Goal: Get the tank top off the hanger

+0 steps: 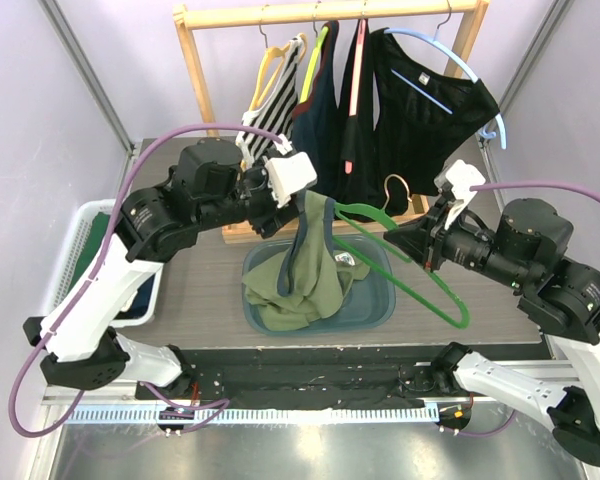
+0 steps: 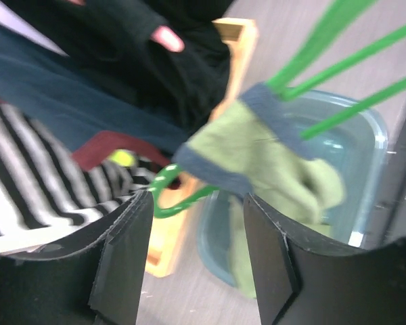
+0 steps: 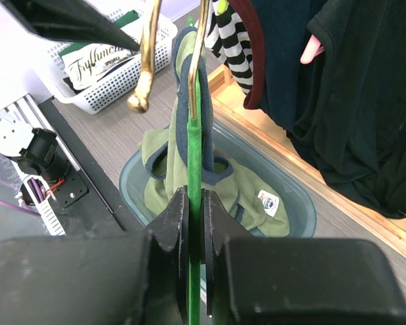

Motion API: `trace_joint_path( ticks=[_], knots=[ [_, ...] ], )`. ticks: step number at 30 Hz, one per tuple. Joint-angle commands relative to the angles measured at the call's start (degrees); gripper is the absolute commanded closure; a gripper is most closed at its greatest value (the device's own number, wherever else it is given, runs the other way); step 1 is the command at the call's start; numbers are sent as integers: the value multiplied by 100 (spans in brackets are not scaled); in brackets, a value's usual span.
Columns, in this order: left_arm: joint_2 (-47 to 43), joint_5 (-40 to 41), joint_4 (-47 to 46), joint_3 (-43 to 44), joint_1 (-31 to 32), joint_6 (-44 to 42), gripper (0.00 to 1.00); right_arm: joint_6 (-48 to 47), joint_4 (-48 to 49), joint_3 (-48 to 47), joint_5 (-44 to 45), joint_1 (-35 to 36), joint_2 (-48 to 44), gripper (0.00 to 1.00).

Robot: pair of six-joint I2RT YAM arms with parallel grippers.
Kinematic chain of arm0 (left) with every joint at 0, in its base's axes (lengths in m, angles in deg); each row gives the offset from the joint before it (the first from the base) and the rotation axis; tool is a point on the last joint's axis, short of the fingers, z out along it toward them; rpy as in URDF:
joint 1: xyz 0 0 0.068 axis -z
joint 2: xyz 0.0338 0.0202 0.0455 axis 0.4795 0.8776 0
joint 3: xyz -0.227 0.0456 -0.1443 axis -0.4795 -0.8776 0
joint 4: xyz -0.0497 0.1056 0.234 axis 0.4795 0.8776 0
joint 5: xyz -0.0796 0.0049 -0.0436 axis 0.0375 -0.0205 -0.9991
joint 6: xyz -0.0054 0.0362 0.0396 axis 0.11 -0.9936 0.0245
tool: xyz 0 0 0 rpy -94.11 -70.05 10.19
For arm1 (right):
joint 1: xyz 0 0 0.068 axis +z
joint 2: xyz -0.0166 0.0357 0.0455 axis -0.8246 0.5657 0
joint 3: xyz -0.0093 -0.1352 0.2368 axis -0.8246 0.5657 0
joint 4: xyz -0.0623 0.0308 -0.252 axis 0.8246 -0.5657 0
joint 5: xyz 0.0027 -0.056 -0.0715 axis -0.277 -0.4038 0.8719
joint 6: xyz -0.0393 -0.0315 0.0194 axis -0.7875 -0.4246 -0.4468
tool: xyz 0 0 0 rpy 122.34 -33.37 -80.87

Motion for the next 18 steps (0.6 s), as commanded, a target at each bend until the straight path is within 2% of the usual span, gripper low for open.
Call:
trace_joint_path(
  ticks=[1,12,15,16,18],
  knots=[
    [-28,-666,51,-194,15,547,41,59,462,-275,-109,-15,112,99],
    [86,-473,-151,-669,24,750,48,51,568,-258,-188,-6,77,99],
    [147,-367,-221,-696,24,741,64,68,603,-223,-232,-6,60,99],
    [183,-332,-265,-670,24,741,76,77,621,-223,-276,-15,60,99],
    [253,-227,-300,-591,24,741,89,86,638,-179,-285,-6,60,99]
  ],
)
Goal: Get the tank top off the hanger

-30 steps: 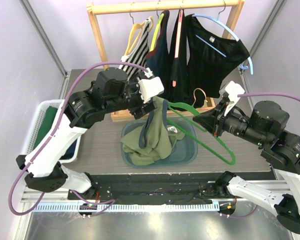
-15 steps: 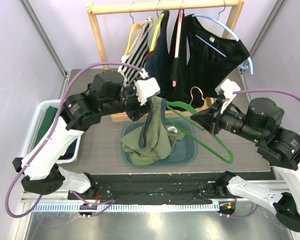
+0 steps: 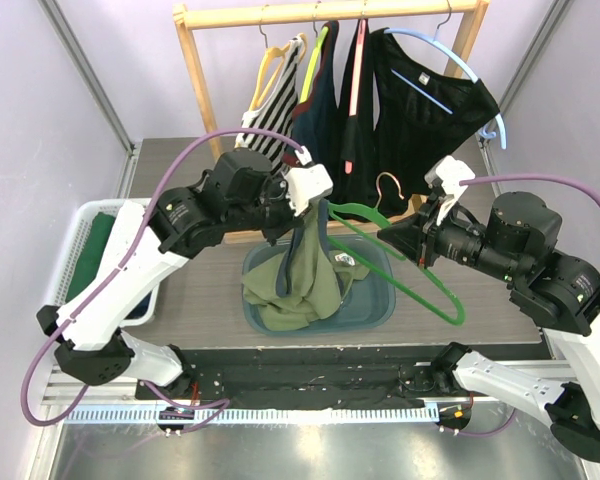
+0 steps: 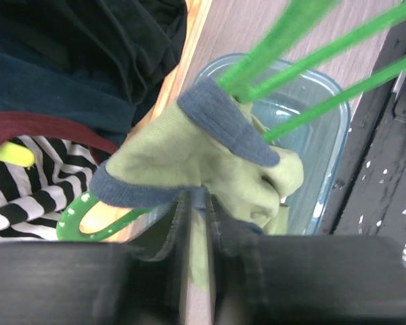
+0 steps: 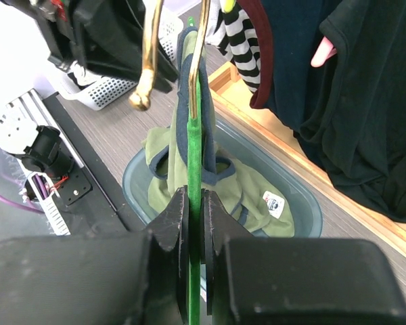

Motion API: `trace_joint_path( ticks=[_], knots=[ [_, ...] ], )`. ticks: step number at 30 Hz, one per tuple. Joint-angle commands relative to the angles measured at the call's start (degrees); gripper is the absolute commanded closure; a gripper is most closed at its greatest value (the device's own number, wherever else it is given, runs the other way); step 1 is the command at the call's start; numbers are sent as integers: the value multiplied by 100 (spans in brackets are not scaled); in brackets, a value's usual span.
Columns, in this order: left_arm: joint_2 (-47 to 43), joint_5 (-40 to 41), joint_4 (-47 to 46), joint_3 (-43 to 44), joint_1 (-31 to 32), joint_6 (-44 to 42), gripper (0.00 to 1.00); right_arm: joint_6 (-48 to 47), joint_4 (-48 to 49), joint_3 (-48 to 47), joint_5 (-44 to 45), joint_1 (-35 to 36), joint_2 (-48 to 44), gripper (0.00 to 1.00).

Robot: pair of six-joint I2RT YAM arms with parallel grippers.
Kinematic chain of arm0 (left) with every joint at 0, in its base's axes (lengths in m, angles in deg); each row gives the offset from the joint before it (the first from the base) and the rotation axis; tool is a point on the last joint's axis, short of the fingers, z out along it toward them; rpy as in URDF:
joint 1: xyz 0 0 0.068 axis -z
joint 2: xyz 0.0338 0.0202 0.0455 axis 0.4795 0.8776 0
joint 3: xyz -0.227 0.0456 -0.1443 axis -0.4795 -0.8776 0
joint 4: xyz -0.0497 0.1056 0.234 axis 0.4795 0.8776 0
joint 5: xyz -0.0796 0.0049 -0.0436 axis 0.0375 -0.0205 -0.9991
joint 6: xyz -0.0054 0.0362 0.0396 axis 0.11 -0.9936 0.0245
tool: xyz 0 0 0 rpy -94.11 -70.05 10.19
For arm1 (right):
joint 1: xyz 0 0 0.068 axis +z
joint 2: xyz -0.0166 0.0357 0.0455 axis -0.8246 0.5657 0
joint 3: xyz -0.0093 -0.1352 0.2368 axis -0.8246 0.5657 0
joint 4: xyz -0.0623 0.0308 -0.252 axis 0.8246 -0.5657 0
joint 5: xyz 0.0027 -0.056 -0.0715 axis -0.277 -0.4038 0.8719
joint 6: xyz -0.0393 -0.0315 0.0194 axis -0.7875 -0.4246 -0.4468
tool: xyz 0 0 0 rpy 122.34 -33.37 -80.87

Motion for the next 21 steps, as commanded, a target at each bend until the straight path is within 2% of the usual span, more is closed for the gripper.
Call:
trace_joint_path(
  ticks=[1,8,16,21],
  knots=[
    [159,215,-346,250,24,44,99,79,588,-122,-150,-15,-100,99],
    [274,303,-408,646,41,97,100,106,562,45,-36,-6,-275,99],
    [107,979,-487,1007,-20,-202,100,264,377,370,149,-6,-697,99],
    [-60,664,-365,762,-161,79,100,378,324,538,228,-6,-1014,99]
  ],
)
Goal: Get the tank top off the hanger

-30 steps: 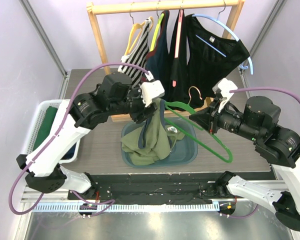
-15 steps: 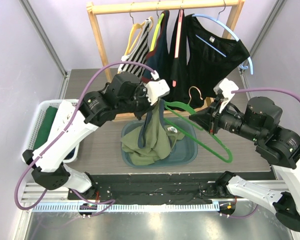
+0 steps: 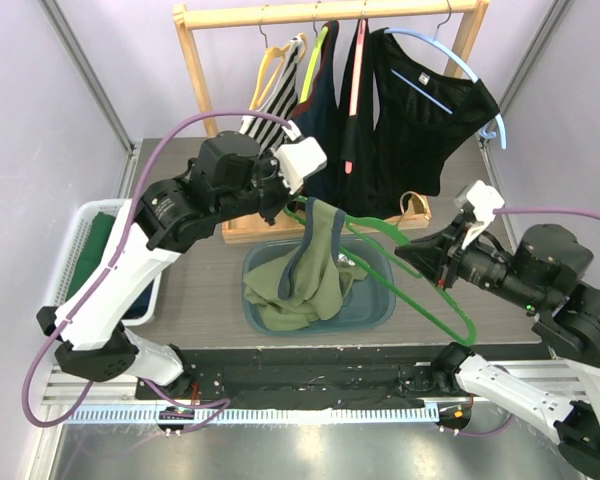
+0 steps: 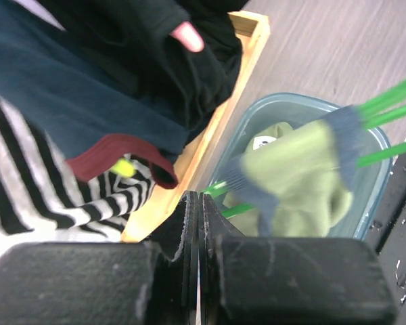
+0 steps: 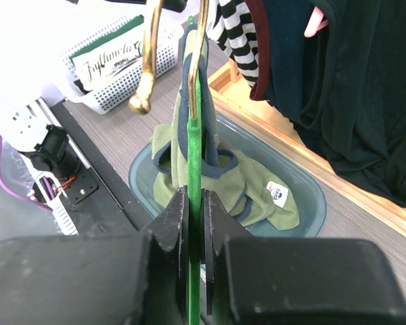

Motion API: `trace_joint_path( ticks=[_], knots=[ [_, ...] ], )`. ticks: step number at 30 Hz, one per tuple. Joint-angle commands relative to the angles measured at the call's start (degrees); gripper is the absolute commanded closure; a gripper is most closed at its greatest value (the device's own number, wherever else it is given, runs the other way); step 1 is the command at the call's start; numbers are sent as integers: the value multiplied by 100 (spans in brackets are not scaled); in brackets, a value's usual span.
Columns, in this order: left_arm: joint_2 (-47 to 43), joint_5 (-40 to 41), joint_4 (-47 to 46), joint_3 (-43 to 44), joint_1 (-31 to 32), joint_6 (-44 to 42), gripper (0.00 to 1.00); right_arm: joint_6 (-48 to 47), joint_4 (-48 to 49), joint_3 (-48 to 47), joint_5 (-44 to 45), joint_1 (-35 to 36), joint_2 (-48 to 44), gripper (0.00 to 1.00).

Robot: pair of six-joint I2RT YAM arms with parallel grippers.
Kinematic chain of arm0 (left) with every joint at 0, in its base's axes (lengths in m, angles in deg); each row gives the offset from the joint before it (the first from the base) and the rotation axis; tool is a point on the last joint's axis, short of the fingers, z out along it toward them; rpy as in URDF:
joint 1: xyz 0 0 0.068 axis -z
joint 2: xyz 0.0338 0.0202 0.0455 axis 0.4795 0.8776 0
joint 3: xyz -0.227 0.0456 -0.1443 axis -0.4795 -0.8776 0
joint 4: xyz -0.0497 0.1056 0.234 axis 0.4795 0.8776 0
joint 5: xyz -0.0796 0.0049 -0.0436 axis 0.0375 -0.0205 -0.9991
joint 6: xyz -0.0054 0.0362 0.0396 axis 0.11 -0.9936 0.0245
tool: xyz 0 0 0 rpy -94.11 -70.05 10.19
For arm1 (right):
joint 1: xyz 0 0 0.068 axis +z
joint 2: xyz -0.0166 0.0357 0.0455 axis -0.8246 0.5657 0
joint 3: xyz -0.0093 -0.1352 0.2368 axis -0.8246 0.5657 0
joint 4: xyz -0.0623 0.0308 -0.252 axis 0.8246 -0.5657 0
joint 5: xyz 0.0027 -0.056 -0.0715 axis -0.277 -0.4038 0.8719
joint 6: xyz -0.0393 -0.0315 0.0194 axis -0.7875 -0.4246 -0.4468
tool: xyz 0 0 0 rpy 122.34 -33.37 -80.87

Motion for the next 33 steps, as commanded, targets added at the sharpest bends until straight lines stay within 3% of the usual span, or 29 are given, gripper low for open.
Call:
trace_joint_path(
  ticks=[1,3,4,6,9,13,17,20,23,26,27,29,33],
  knots=[
    [-318,-314,-170,-228,-106,241,98,166,316,-35,108,-6,-218,99],
    [-353,-825,-100,-414,-106,486,80,166,315,-114,99,-6,-166,99],
    [-353,-1010,-73,-571,-97,557,49,157,324,-140,108,-15,-131,99],
    [-345,-1581,-12,-686,-97,785,37,140,316,-211,82,-15,-69,99],
    [-327,-2030,15,-740,-97,988,27,113,315,-272,117,-6,-16,99],
    [-283,-2031,-29,-748,-106,1041,25,87,377,-343,82,-6,89,99],
    [-81,-2075,-169,-713,-106,1173,26,96,456,-369,-24,-6,160,99],
    [129,-2040,-240,-547,-88,1226,32,113,509,-361,-59,-15,168,99],
    [288,-1882,-319,-414,-80,1226,45,122,527,-369,-77,-6,133,99],
    [350,-1785,-372,-362,-88,1226,67,122,518,-387,-85,-6,98,99],
    [376,-1750,-389,-344,-88,1226,81,122,509,-387,-85,-6,81,99],
    [376,-1627,-398,-274,-80,1217,100,122,483,-361,-59,-6,81,99],
    [245,-1591,-319,-98,-88,1129,100,96,439,-282,3,-15,28,99]
  ],
)
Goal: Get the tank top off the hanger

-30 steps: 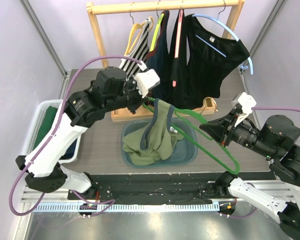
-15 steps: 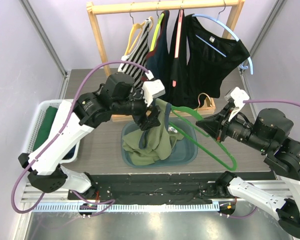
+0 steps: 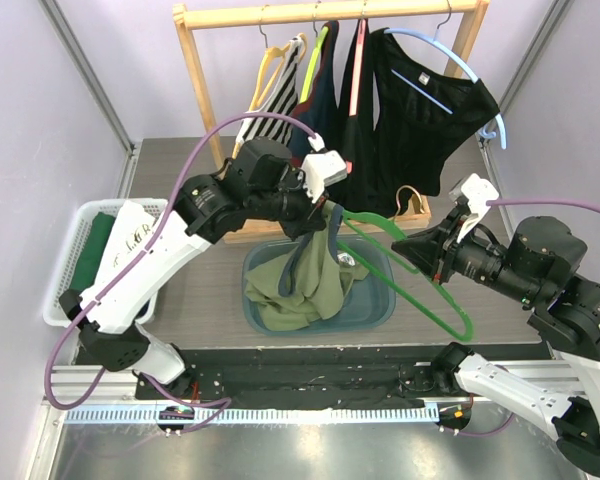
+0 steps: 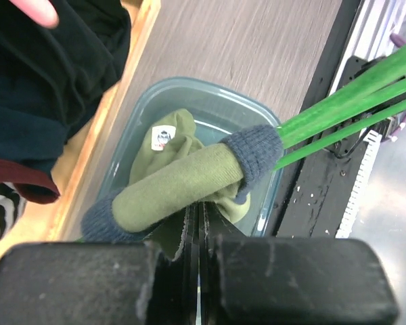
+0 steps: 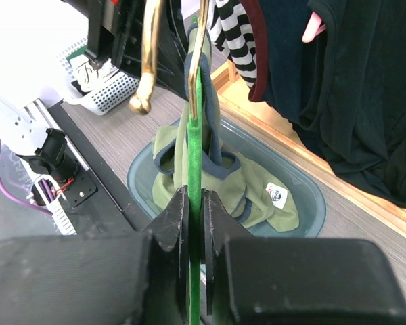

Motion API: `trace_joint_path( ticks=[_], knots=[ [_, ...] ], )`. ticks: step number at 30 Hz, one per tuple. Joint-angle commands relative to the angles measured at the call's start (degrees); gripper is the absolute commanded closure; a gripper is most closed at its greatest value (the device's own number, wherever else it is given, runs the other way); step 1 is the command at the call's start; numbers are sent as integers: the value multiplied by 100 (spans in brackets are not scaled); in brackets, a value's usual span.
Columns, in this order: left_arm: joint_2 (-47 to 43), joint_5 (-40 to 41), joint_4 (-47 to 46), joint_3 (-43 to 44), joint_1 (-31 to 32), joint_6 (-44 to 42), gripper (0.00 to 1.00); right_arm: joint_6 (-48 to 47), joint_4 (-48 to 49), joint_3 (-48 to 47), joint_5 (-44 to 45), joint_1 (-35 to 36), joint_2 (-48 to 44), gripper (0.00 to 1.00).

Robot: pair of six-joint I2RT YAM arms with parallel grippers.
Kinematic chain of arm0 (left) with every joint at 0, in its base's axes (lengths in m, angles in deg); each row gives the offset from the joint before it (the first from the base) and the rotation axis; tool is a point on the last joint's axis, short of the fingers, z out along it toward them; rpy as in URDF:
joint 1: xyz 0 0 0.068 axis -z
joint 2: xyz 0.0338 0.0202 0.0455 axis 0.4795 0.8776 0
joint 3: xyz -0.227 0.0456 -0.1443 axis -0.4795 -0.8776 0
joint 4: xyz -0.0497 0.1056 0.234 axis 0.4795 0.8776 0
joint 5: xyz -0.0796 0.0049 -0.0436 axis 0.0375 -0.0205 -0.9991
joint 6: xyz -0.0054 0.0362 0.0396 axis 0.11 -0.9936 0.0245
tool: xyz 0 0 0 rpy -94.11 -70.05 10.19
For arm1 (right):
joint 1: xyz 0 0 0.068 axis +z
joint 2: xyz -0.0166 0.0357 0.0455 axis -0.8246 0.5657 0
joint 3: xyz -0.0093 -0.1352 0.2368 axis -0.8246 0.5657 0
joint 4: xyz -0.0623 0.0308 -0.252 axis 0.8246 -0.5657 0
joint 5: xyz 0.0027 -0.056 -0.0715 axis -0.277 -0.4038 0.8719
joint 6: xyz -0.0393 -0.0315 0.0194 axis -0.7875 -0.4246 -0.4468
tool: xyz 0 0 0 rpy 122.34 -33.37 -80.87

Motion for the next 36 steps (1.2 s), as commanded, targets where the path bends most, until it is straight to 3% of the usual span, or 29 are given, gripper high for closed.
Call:
trace_joint_path(
  ticks=[1,11,18,22,30,33,34,36],
  knots=[
    [-212,100,-208,468,27,-73,100,52,480,-120,26,-6,-125,99],
    [-502,1022,-146,987,-95,-618,100,149,173,-5,115,-6,-327,99],
    [-467,2551,-638,970,-245,-610,100,324,-468,-84,202,-15,-775,99],
    [-432,2123,-516,768,-245,-478,100,386,-829,-574,465,-6,-1065,99],
    [-82,-645,55,776,70,-380,100,465,-1111,-1297,870,-6,-1268,99],
    [25,-971,258,1013,203,-599,76,439,-1093,-1219,914,-6,-1189,99],
    [51,-1016,285,1066,195,-635,42,421,-1076,-1192,914,-15,-1136,99],
    [51,-955,381,1215,195,-723,4,395,-1023,-1122,906,-6,-1083,99]
  ],
)
